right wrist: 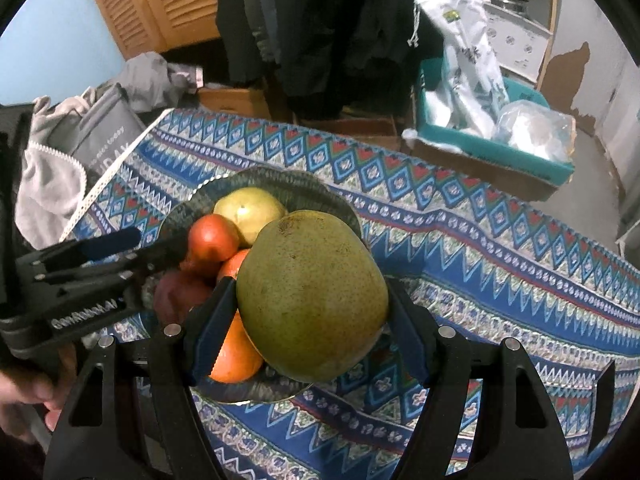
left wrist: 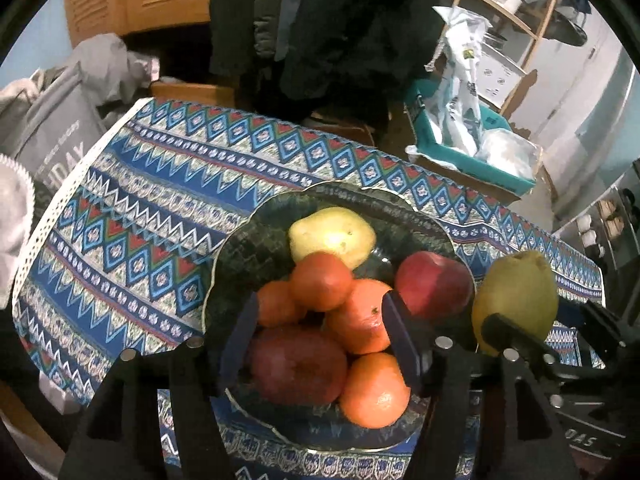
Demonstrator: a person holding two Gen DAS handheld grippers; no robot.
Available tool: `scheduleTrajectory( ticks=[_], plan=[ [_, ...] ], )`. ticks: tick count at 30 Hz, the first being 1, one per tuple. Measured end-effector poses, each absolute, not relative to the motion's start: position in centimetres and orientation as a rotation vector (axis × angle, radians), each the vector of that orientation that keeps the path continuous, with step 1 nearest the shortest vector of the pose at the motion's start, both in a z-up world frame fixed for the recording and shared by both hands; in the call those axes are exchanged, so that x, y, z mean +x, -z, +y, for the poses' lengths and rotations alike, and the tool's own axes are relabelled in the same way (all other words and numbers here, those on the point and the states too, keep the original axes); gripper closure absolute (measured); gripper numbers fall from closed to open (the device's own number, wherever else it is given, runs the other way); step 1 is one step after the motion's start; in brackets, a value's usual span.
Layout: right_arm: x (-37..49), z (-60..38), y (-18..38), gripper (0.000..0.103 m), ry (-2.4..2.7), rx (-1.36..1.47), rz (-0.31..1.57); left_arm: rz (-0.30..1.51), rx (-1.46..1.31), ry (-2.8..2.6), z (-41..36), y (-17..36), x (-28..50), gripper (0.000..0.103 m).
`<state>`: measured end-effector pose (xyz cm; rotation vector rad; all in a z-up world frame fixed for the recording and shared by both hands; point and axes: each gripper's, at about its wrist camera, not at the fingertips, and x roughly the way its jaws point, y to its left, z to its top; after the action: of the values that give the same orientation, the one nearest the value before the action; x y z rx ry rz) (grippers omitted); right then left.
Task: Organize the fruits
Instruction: 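Lower the tangerine into the bowl with the left tool while the right tool lowers the pear there, then open both tools to release the fruit and withdraw them from the bowl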
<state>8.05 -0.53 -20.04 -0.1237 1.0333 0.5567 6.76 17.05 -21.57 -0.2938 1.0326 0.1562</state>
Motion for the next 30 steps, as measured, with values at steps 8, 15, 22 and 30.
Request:
scheduleTrajectory(
  ticks=[8,15,22,30],
  plan=[
    [7.6,0.2,22.0,0.029,-0.579,-0.143,1.081,1.041,-0.296,-0.198,18.0,20.9,4.9,0.037],
    [7.1,1.2,23.3,0.029,-0.585,-0.196,1.094,1.042,-0.247,-0.207,17.5,20.5,3.9,0.035],
    [6.8,1.5,23.6,0.029,-0.594,-0.21,1.077,1.047,-0.235,-0.205,17.2,20.3,3.5,0.035],
    [6.7,0.5,19.9,0.029,-0.548,-0.22,0.983,1.013,-0.228,-0.206,17.0,18.8,3.2,0.035]
  ],
)
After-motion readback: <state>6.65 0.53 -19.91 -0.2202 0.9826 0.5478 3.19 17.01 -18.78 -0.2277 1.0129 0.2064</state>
